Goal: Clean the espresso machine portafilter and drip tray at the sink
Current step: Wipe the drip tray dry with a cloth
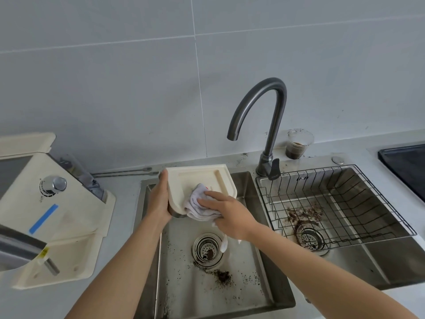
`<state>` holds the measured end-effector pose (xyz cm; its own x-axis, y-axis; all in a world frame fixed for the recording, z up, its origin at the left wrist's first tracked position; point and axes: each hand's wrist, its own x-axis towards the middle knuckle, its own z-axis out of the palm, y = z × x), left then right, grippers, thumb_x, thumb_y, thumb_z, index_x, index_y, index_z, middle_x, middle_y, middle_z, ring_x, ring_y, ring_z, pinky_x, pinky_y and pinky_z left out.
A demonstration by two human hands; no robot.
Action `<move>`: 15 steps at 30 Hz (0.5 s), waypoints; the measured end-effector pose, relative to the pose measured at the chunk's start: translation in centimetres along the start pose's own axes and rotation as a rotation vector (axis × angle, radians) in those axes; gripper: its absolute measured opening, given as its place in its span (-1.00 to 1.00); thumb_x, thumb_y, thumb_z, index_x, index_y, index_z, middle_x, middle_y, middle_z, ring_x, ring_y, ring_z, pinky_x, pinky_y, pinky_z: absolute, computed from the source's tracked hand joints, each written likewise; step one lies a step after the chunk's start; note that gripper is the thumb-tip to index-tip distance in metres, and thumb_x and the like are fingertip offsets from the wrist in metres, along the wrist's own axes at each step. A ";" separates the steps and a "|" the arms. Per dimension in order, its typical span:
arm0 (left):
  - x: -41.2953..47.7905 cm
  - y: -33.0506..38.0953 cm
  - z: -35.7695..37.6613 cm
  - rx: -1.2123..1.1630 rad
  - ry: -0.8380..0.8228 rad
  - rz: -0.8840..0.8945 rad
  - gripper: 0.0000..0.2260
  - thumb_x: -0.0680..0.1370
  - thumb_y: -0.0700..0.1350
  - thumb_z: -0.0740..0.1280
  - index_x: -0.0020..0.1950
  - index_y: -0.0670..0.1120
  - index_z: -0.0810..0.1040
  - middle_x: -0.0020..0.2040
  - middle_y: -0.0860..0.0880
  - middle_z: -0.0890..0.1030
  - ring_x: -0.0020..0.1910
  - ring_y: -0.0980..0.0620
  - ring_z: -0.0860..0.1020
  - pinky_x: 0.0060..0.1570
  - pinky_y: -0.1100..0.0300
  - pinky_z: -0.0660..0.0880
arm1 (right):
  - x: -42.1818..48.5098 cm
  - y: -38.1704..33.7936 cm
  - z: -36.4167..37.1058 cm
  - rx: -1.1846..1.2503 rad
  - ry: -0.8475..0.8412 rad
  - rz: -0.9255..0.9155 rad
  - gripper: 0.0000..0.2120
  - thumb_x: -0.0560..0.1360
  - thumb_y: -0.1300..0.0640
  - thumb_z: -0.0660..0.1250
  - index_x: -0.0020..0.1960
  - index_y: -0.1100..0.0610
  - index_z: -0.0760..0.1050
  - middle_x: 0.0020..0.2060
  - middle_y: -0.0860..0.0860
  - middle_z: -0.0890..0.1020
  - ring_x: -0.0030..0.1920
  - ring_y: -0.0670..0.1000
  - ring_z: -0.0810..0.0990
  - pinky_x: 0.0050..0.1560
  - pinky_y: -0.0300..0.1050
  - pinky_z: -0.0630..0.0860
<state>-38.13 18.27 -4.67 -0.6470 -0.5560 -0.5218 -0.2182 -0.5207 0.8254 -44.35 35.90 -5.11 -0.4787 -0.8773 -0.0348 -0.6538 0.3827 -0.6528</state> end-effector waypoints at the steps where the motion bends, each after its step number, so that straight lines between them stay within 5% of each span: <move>1: -0.4 0.2 0.2 -0.004 0.012 0.050 -0.55 0.41 0.24 0.34 0.04 -0.12 0.56 0.01 -0.14 0.63 -0.01 -0.13 0.60 -0.01 -0.02 0.54 | 0.0 0.1 0.2 0.004 -0.001 -0.001 -0.40 0.37 0.41 0.21 0.34 0.01 0.42 0.42 0.00 0.33 0.34 0.17 0.39 0.20 0.15 0.44; 4: -0.7 0.3 0.3 0.005 0.033 0.109 -0.82 0.55 0.01 0.25 -0.09 -0.08 0.52 -0.09 -0.09 0.60 -0.11 -0.08 0.56 -0.15 0.07 0.51 | -0.2 0.5 0.6 -0.014 0.006 -0.019 -0.41 0.39 0.39 0.18 0.34 -0.01 0.42 0.43 -0.03 0.31 0.35 0.19 0.36 0.19 0.16 0.45; 11: -1.2 0.5 -0.2 0.034 0.060 0.160 -0.83 0.57 0.00 0.21 -0.14 -0.04 0.49 -0.16 -0.03 0.58 -0.19 0.00 0.54 -0.15 0.12 0.47 | -1.3 2.5 -1.5 -0.289 -0.024 0.083 -0.45 0.50 0.33 0.12 0.38 -0.15 0.33 0.46 -0.18 0.22 0.19 0.08 0.39 0.05 -0.04 0.49; 15: -1.2 0.6 -0.3 0.039 0.085 0.158 -0.80 0.56 0.02 0.23 0.05 -0.08 0.48 -0.11 -0.02 0.59 -0.11 -0.04 0.55 -0.15 0.12 0.48 | -1.5 4.1 -2.9 -0.475 -0.085 0.114 -0.48 0.53 0.31 0.11 0.38 -0.14 0.31 0.47 -0.23 0.18 0.07 0.03 0.36 -0.15 -0.17 0.32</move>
<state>-37.28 18.44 -3.58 -0.6114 -0.6826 -0.4003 -0.1484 -0.3979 0.9053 -47.99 39.58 -5.57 -0.5259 -0.8352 -0.1607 -0.8045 0.5498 -0.2248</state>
